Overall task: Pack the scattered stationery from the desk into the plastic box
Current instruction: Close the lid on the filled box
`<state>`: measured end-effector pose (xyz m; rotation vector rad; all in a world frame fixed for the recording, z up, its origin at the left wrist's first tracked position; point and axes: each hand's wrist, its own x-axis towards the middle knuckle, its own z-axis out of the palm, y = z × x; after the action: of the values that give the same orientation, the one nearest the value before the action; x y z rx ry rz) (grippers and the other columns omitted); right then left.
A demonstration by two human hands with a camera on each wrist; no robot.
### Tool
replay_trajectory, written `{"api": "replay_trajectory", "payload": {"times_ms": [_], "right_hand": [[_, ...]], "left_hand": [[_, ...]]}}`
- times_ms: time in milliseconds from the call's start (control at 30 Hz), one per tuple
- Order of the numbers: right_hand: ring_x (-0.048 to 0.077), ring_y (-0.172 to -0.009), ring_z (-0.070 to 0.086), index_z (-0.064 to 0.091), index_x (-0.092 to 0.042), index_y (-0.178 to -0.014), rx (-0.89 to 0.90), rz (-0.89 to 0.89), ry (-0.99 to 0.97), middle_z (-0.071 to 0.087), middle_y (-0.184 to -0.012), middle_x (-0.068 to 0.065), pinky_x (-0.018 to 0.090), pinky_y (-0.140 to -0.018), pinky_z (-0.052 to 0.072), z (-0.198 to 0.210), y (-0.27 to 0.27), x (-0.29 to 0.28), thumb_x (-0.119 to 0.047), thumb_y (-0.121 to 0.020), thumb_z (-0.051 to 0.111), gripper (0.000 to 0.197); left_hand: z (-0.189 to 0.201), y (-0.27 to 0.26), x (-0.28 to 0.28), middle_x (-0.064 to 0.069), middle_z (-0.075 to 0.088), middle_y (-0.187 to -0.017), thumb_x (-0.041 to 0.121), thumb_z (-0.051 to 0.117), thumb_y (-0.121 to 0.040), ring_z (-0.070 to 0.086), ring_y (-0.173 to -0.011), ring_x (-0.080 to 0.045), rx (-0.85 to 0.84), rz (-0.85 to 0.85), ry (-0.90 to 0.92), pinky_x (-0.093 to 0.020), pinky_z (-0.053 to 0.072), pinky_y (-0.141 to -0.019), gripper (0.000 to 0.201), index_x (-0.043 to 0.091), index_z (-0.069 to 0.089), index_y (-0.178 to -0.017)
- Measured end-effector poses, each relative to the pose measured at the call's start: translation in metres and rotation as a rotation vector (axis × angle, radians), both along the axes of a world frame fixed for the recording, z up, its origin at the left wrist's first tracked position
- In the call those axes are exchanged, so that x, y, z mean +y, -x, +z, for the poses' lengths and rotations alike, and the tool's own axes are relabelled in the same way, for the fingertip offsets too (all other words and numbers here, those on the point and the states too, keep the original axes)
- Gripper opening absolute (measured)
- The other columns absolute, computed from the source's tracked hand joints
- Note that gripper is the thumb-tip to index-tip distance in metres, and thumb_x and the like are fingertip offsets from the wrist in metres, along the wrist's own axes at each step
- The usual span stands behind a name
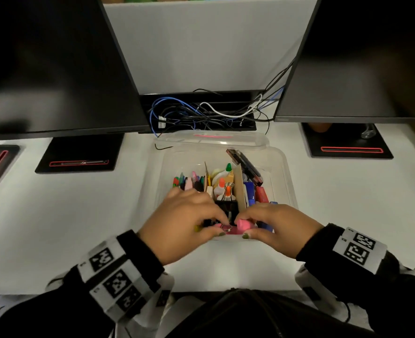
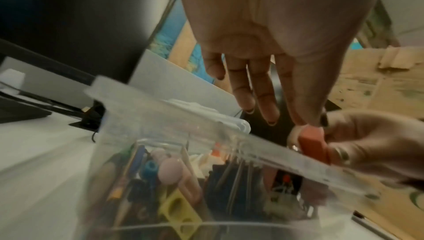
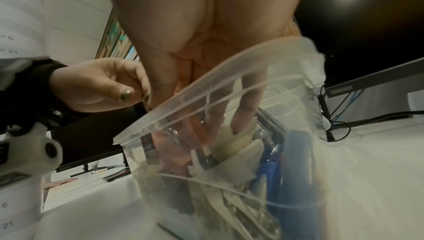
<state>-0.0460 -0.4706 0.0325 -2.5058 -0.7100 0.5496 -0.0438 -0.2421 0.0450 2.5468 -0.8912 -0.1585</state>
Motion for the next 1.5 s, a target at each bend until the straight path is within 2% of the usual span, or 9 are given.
{"api": "replay_trajectory", "payload": {"times_ms": [100,333,467,733,933,1067,1267,1400,1500], "right_hand": [[0.007,-0.097,0.053,0.057,-0.029,-0.117,-0.019,0.010,0.020,0.061,-0.108,-0.013,0.021,-0.086,0.042,0.000,0.000,0.001,-0.034,-0.093,0.052,0.025],[0.008,-0.076,0.052,0.061,-0.023,-0.089,-0.078,-0.072,-0.160,0.061,-0.078,-0.007,0.015,-0.067,0.044,-0.009,0.006,-0.009,-0.023,-0.082,0.062,0.007],[0.006,-0.075,0.050,0.060,-0.026,-0.086,-0.108,-0.086,-0.203,0.059,-0.075,-0.009,0.014,-0.067,0.043,-0.015,0.009,-0.012,-0.028,-0.079,0.058,0.008],[0.009,-0.076,0.050,0.067,-0.020,-0.091,-0.152,-0.068,-0.228,0.062,-0.071,-0.010,0.012,-0.071,0.039,-0.011,0.009,-0.014,-0.030,-0.080,0.053,0.020],[0.009,-0.067,0.050,0.065,-0.022,-0.092,-0.243,-0.094,-0.136,0.062,-0.072,-0.011,0.009,-0.062,0.036,-0.016,0.012,-0.012,-0.036,-0.081,0.044,0.028],[0.008,-0.069,0.047,0.065,-0.018,-0.089,-0.262,-0.113,-0.153,0.062,-0.071,-0.007,0.007,-0.062,0.034,-0.018,0.014,-0.010,-0.033,-0.082,0.043,0.027],[0.010,-0.082,0.060,0.056,-0.025,-0.095,-0.174,-0.339,-0.444,0.063,-0.086,-0.008,0.025,-0.074,0.051,-0.006,0.005,-0.015,-0.036,-0.082,0.035,0.027],[0.011,-0.084,0.063,0.054,-0.041,-0.099,-0.151,-0.358,-0.438,0.065,-0.090,-0.011,0.033,-0.078,0.052,0.005,0.001,-0.020,-0.037,-0.081,0.036,0.026],[0.009,-0.080,0.064,0.055,-0.048,-0.099,-0.146,-0.426,-0.432,0.066,-0.089,-0.010,0.034,-0.077,0.054,0.015,-0.002,-0.027,-0.037,-0.083,0.048,0.021]], "left_hand": [[-0.008,0.000,-0.013,0.018,0.057,-0.084,0.059,0.053,-0.080,0.047,-0.086,-0.004,-0.023,-0.040,-0.066,-0.023,0.021,-0.073,0.029,0.045,0.065,-0.103],[-0.013,-0.002,-0.026,0.014,0.051,-0.084,0.052,0.057,-0.085,0.044,-0.088,-0.003,0.028,0.059,-0.072,-0.025,0.017,-0.075,0.020,0.042,0.066,-0.099],[-0.014,-0.001,-0.028,0.014,0.046,-0.083,0.047,0.056,-0.087,0.041,-0.086,-0.003,-0.001,0.068,-0.080,-0.022,0.013,-0.076,0.017,0.039,0.066,-0.098],[-0.015,-0.011,-0.029,0.022,0.050,-0.073,0.032,0.063,-0.085,0.046,-0.070,0.005,0.080,0.253,0.128,-0.028,0.031,-0.087,0.006,0.032,0.070,-0.085],[-0.013,-0.018,-0.025,0.021,0.057,-0.083,0.030,0.060,-0.089,0.045,-0.075,0.005,0.071,0.285,0.106,-0.021,0.023,-0.084,0.012,0.031,0.072,-0.093],[-0.012,-0.021,-0.024,0.015,0.067,-0.092,0.030,0.062,-0.087,0.052,-0.081,0.002,0.138,0.301,0.143,-0.025,0.033,-0.091,0.013,0.028,0.073,-0.094],[-0.013,-0.019,-0.026,0.013,0.067,-0.076,0.029,0.061,-0.088,0.059,-0.073,0.001,0.242,0.298,0.161,-0.005,0.036,-0.069,0.012,0.028,0.071,-0.095],[-0.013,-0.018,-0.026,0.015,0.068,-0.079,0.030,0.064,-0.086,0.060,-0.076,0.001,0.210,0.262,0.181,-0.023,0.042,-0.086,0.009,0.031,0.072,-0.090],[-0.016,-0.015,-0.025,0.020,0.065,-0.083,0.037,0.064,-0.084,0.055,-0.080,0.003,0.139,0.204,0.115,-0.032,0.035,-0.095,0.007,0.038,0.071,-0.086]]}}
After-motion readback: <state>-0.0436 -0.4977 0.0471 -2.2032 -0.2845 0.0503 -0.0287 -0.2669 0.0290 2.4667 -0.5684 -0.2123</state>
